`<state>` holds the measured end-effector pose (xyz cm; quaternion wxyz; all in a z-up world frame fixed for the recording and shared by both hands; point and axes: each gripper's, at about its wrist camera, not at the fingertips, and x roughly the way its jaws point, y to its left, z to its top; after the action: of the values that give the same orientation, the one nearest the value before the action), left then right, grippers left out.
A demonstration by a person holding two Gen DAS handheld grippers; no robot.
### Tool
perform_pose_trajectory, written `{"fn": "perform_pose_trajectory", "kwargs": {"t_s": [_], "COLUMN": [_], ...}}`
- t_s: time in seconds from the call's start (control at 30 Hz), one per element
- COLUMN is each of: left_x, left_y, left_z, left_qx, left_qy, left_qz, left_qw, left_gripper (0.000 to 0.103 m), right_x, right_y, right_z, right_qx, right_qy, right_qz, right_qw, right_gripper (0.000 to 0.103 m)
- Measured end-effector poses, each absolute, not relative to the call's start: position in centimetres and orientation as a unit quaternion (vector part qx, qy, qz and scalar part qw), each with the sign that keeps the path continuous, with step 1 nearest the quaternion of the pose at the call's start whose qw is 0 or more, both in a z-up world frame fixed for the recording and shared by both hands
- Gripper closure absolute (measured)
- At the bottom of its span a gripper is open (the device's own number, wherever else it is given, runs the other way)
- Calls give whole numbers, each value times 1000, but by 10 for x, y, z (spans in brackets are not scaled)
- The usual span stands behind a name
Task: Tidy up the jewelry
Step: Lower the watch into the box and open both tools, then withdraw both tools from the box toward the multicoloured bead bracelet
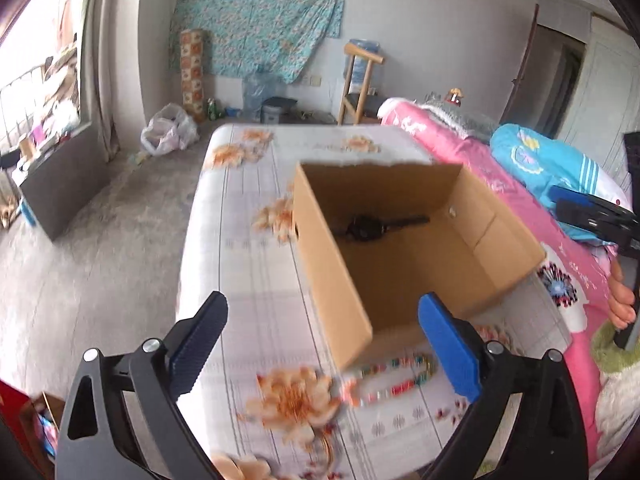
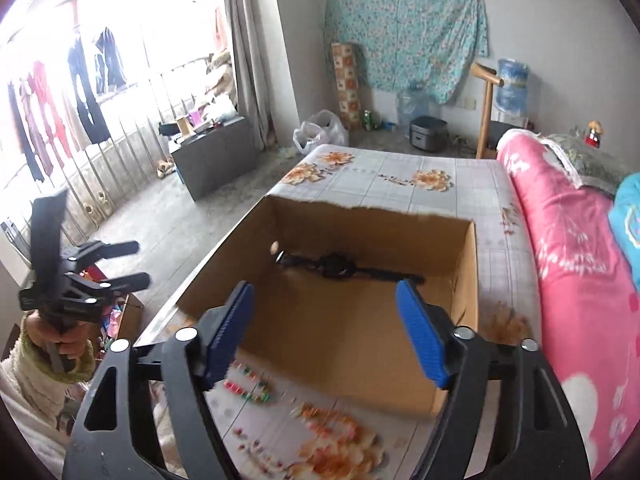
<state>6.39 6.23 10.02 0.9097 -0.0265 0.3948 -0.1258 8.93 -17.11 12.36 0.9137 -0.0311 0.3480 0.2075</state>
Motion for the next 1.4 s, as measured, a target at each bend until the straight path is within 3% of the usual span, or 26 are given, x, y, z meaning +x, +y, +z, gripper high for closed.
{"fn": "perform_pose_trajectory", "kwargs": {"t_s": [0.13,0.4,0.8,1.2,1.4], "left_x": [42,32,20,27,42], "left_y": [53,7,0,6,28], "left_z": [44,-30,-34,-34,-20], "left_qx": [-38,31,49,53,-24], "left_qy": [453,520,484,479,462], "left_qz": [-104,-78,-81,-95,-102], "left_qw": [885,850,870,871,881], "left_gripper": [6,6,5,5,5], "right_x": [37,13,-9,12,16], "right_y": [-166,-155,-136,-124,-129], "right_z": [96,30,21,1,-7], "right_qx": [-37,-57,-131,-60,-40], "right_qy": [346,382,279,346,376], "right_qz": [153,23,-34,65,77], "right_qw": [925,922,951,934,923], "right_gripper": [8,8,8,8,11]}}
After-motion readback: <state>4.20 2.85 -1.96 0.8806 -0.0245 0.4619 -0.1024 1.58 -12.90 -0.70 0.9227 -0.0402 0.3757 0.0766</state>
